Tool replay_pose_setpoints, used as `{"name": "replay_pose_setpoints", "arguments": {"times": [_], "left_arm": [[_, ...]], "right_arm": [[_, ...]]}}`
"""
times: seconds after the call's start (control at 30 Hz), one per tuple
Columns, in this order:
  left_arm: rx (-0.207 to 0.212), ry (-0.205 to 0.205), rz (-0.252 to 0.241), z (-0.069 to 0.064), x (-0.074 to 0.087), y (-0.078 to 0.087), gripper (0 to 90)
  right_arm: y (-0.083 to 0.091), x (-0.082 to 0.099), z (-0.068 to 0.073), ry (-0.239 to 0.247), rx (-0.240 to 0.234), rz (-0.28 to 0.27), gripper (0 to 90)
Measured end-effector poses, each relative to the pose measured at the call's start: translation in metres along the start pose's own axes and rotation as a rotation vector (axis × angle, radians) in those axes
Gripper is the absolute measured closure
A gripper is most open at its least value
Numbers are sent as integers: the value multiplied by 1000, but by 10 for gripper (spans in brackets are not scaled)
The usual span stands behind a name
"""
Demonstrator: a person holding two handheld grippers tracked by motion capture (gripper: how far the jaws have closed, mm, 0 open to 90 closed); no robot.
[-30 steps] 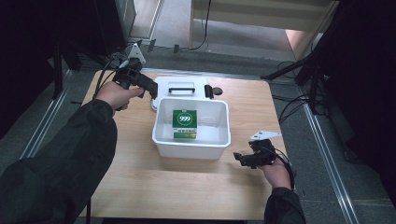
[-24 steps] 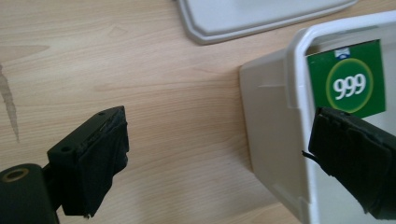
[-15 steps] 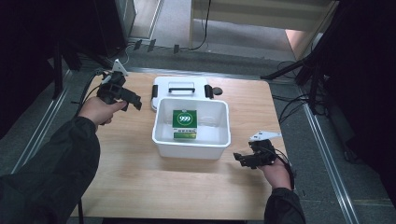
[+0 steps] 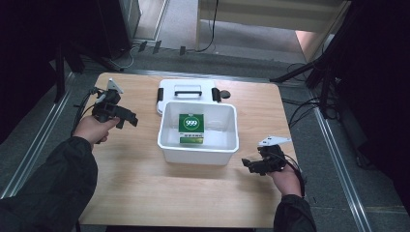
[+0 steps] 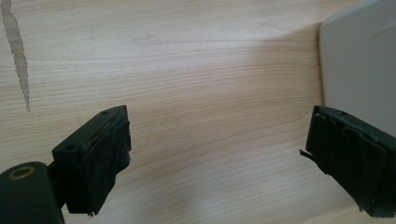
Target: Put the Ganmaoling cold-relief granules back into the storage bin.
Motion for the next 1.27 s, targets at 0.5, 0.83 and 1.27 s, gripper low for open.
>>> {"name": "replay_pose_setpoints", "arguments": {"times": [0.5, 0.83, 1.27], "left_arm": [[-43, -36, -72, 6, 33, -33, 74], [-37, -37, -103, 3, 47, -45, 74], [-35, -16, -122, -7, 54, -51, 155]], "right_arm": [[-1, 0, 0, -2, -3, -1, 192], [-2, -1, 1, -1, -5, 3, 192], [-2, -2, 1, 9, -8, 4, 192]]}}
Point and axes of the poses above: each handheld gripper's, and its own axes: y roughly backward along the jaws, x roughly out of its underside, z roughly to its left, the point moved 9 cm from there along -y, roughly forward along the jaws, and after that the axes turned 15 degrees about -x, right-handed, at the moved point
